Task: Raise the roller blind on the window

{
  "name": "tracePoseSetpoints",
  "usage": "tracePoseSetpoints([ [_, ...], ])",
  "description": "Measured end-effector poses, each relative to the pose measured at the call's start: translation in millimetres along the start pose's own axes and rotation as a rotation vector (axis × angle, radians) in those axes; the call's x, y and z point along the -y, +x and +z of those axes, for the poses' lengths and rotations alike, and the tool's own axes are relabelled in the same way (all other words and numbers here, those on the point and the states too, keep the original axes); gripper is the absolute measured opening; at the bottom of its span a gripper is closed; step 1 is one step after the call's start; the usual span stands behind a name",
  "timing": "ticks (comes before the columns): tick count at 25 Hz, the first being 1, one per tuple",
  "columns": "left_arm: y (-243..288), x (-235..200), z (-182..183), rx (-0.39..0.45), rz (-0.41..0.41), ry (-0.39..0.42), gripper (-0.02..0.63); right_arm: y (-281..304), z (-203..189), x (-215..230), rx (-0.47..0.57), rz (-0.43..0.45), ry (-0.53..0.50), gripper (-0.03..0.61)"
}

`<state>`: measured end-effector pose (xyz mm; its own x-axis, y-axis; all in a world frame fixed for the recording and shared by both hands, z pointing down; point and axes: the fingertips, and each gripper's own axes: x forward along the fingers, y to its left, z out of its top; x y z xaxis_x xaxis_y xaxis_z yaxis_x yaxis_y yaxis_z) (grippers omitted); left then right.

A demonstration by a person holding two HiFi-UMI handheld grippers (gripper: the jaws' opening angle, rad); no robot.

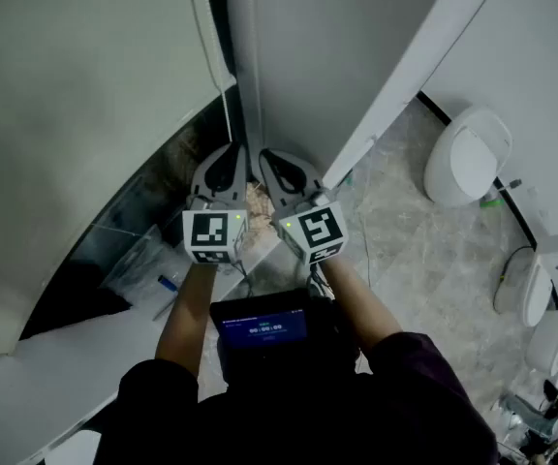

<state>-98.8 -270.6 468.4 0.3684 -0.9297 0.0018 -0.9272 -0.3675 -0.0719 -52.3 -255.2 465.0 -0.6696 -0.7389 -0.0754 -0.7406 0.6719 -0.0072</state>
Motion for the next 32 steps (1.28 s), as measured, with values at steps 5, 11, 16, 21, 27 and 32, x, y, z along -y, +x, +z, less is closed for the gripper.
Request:
tracePoseSetpoints([
  [5,7.9,5.4,-6.2,-0.025,-0.013,0.005,0.015,-6.0,0.6,-2.7,0.003,0.001,0.0,0.009],
  [11,31.5,9.2,-0.9,-0.039,-0.046,-0.012,0.017,-12.5,4.6,-1.6,0.021,-0.016,0.017,0.009],
  [16,52.6,7.8,27.2,0.006,-0.09,-0.026,0.026,-18.3,14.6,-3.1,0.06,-0.007,0.063,0.011],
  [21,64.4,11.2,43.5,-0.001,-0.104,-0.015,0.057,-23.6,34.2,1.6,0.073,-0.012,0.08,0.009],
  [27,49.8,10.9,31.1,-0.01,-0.081,0.013,0.011,-23.6,52.1,5.0,0.088,-0.037,0.057,0.011],
  [32,23.1,16.8,17.5,0.028,-0.061,-0.006,0.011,-10.4,65.7,6.0,0.092,-0.013,0.043,0.012],
])
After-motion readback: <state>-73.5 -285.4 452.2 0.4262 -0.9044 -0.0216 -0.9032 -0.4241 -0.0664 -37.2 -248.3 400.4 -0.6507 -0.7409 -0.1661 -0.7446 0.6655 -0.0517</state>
